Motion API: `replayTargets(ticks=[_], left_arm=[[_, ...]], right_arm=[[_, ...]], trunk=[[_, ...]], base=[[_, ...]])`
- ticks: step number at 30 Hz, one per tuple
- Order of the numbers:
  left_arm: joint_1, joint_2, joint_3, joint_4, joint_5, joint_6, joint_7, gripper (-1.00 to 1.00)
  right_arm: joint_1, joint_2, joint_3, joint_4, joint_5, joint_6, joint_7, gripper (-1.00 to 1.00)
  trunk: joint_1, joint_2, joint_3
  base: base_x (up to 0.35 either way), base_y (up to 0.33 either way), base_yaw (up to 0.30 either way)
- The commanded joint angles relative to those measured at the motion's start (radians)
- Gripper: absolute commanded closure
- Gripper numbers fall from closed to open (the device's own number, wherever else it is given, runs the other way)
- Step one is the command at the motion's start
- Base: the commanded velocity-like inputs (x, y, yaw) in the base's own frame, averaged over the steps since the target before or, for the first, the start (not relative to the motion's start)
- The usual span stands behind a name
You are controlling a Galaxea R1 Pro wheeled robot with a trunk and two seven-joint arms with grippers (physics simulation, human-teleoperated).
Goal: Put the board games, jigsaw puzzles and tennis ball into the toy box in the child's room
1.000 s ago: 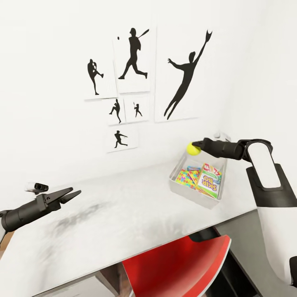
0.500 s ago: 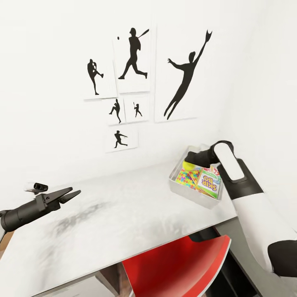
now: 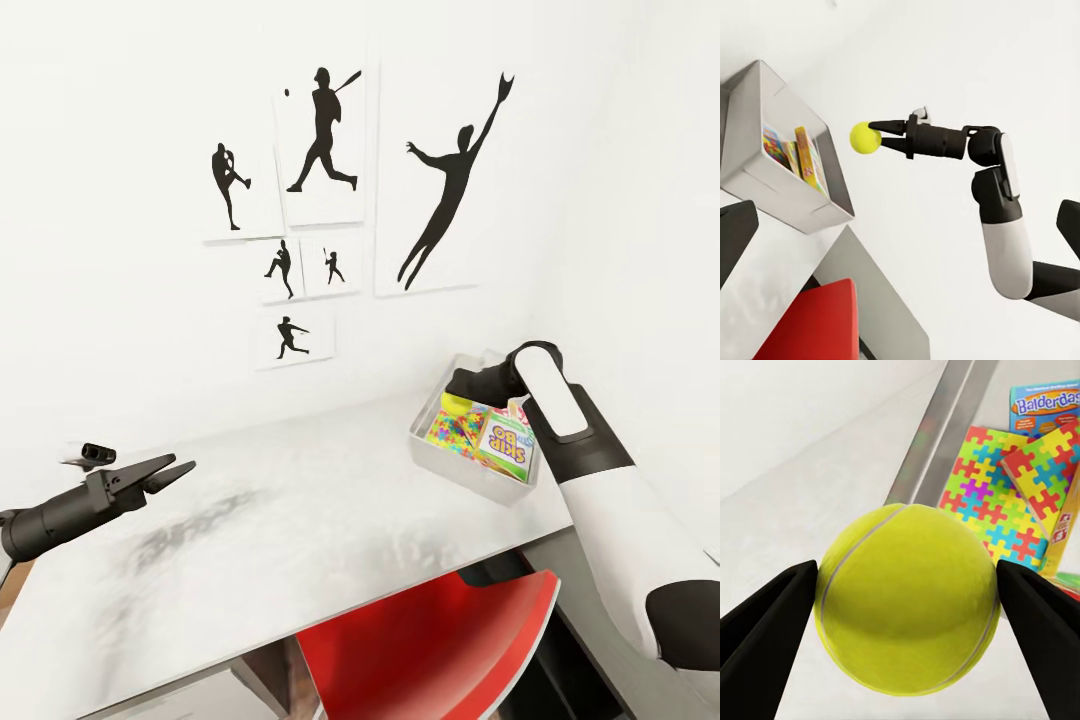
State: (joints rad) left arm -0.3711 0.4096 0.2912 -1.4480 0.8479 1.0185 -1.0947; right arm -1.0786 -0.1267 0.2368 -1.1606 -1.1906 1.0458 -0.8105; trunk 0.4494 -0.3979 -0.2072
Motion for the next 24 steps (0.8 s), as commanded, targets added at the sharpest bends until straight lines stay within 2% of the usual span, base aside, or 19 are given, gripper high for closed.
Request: replayTargets(ticks=[1, 10, 16, 19, 21, 24], left_arm=[[-0.001, 0.000, 0.000, 0.000, 0.000, 0.005, -0.003, -1.00], [-0.001, 0.004, 0.002, 0.000, 0.001, 0.006, -0.006, -1.00], [-0.001, 0.005, 0.002, 0.000, 0.002, 0.006, -0.007, -1.00], [-0.001, 0.005, 0.002, 0.000, 0.001, 0.005, -0.007, -1.00], [-0.001, 0.005, 0.002, 0.000, 0.001, 0.005, -0.007, -1.00], [-0.002, 0.005, 0.002, 0.000, 0.002, 0.005, -0.007, -1.00]], right_arm=[[-0.001, -0.001, 0.003, -0.001, -0.009, 0.001, -0.010, 1.00], [-0.012, -0.005, 0.001, 0.022, -0.008, 0.001, -0.012, 1.00], [-0.042, -0.007, 0.001, 0.110, -0.006, 0.001, -0.012, 1.00], [-0.045, -0.004, 0.001, 0.146, 0.029, -0.014, -0.011, 1.00], [-0.046, -0.003, -0.001, 0.155, 0.092, -0.029, -0.003, 1.00], [-0.046, 0.004, -0.003, 0.159, 0.130, -0.035, 0.002, 1.00]], trunk=[[0.001, -0.002, -0.002], [0.001, -0.002, -0.002], [0.001, -0.002, -0.002], [0.001, -0.002, -0.004], [0.001, -0.002, -0.006], [0.001, -0.002, -0.010]], base=[[0.000, 0.000, 0.000], [0.000, 0.000, 0.000], [0.000, 0.000, 0.000], [0.000, 0.000, 0.000], [0.000, 0.000, 0.000], [0.000, 0.000, 0.000]])
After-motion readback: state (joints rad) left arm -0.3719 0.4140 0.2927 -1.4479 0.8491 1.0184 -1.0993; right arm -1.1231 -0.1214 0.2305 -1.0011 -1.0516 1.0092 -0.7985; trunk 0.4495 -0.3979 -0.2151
